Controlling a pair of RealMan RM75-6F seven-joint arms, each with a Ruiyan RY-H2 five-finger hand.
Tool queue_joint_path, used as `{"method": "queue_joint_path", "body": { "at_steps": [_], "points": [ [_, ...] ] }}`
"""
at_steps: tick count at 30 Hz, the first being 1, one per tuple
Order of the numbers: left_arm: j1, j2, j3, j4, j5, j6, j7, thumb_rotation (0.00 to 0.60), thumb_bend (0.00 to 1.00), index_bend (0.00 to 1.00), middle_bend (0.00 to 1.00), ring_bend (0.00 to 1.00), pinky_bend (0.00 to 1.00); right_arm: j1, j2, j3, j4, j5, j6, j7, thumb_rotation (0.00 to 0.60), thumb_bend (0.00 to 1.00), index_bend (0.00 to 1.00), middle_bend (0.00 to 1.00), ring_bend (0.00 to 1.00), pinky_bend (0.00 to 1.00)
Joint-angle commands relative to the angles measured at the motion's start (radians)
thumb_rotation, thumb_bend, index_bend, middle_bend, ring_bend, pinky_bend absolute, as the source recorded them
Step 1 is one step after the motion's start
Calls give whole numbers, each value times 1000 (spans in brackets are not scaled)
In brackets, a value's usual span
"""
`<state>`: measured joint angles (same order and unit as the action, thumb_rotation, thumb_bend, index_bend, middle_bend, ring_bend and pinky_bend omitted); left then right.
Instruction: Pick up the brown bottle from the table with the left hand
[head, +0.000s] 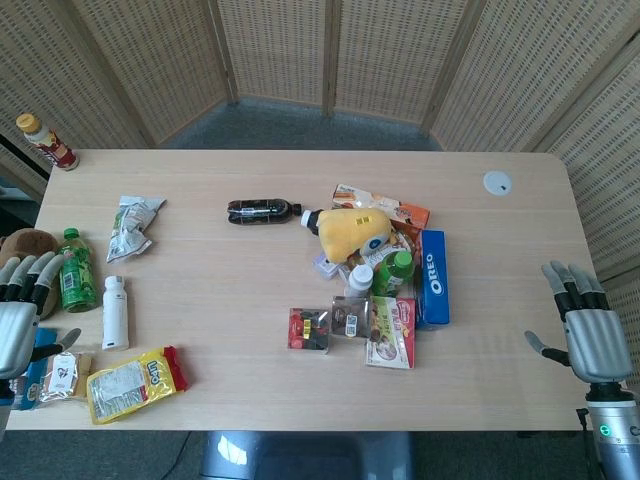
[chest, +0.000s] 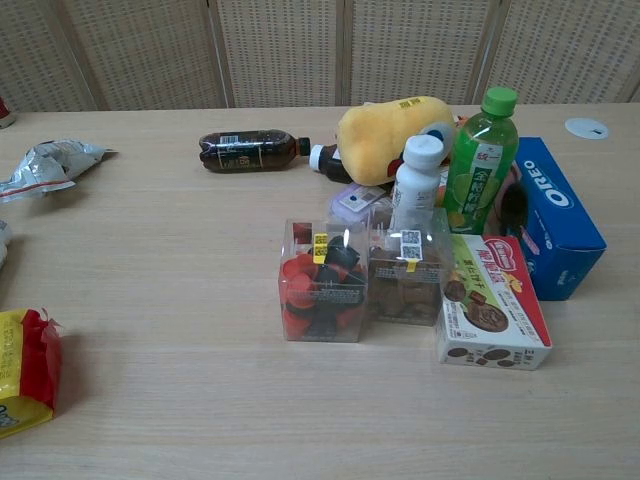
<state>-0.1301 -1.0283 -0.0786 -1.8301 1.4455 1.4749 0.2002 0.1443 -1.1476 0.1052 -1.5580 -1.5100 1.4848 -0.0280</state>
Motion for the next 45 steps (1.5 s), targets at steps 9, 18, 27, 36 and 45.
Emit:
{"method": "queue_joint_path", "body": {
  "at_steps": [9, 18, 27, 36, 45],
  "points": [
    [-23, 6, -6, -4, -8, -34, 12, 600, 209, 0, 0, 0, 0, -4, 3, -5, -9, -10, 9, 3, 585, 203, 0, 0, 0, 0],
    [-95, -8, -42, 10, -61, -131, 21, 600, 208, 0, 0, 0, 0, -19, 12, -8, -11, -9, 26, 12, 585, 203, 0, 0, 0, 0],
    [-294, -35, -98, 67, -223, -441, 46, 498, 210, 0, 0, 0, 0, -32, 33, -12, -25, -12, 38, 11, 587, 203, 0, 0, 0, 0],
    [-484, -168, -136, 215, -361, -633, 117, 268, 210, 0, 0, 0, 0, -56, 45, -12, -23, 4, 60, 15, 583, 203, 0, 0, 0, 0],
    [-624, -355, -155, 466, -426, -725, 113, 250, 209, 0, 0, 0, 0, -71, 62, -4, -33, 21, 72, 7, 587, 205, 0, 0, 0, 0]
  ]
}}
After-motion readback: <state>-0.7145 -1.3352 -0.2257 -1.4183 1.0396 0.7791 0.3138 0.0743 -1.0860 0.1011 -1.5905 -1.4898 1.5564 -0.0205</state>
